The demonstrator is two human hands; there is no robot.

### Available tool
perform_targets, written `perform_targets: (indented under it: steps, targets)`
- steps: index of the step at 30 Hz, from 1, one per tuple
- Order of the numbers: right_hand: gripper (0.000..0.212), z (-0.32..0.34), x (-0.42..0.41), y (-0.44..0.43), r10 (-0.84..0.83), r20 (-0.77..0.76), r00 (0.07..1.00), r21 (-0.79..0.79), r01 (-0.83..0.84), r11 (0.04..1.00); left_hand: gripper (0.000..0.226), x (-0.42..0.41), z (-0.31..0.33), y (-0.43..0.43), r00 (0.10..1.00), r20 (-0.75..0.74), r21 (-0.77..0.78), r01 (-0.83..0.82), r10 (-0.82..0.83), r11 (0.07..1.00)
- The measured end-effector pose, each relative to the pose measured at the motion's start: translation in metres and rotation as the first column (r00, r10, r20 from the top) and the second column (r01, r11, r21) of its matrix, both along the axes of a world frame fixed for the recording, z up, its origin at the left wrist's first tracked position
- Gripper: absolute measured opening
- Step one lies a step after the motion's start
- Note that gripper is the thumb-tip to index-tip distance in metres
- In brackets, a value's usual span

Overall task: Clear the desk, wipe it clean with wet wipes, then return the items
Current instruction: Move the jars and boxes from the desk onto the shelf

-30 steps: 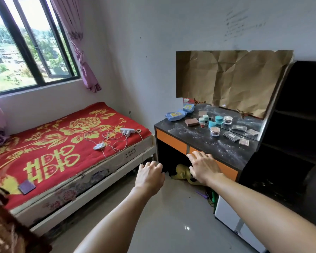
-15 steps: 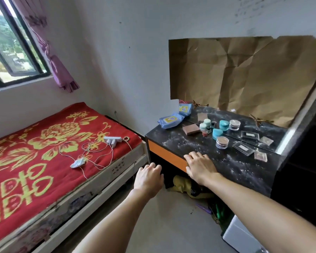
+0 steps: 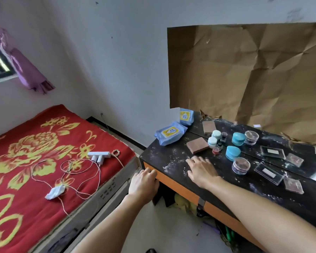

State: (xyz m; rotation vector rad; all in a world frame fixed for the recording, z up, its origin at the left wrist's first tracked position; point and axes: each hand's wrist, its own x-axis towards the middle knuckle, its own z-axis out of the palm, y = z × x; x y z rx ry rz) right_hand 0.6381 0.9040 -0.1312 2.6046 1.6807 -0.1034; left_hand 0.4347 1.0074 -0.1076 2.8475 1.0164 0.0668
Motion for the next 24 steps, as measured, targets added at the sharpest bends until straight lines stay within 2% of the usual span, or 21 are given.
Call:
perform_targets:
  steps: [5,10,17,24]
  targets:
    - [0.038,-0.023,0.035,0.048,-0.157,-0.052,0.986,-0.042,0.155,0.987,0.019,0.048,-0.019,0.079,0.993,-0.019,-0.044,0.119,-0.120,0.992]
    - [0.041,-0.032,0.062,0.061,-0.336,-0.118,0.935,-0.064,0.330,0.942,0.015,0.106,-0.030,0.130,0.959,-0.043,-0.089,0.276,-0.281,0.957]
    - [0.040,-0.055,0.117,0.045,-0.524,-0.170,0.835,-0.101,0.514,0.852,0.019,0.195,-0.061,0.144,0.888,-0.044,-0.173,0.444,-0.457,0.879]
    - [0.034,-0.091,0.190,0.056,-0.558,-0.157,0.815,-0.075,0.553,0.830,0.021,0.271,-0.096,0.141,0.857,-0.121,-0.267,0.458,-0.500,0.848]
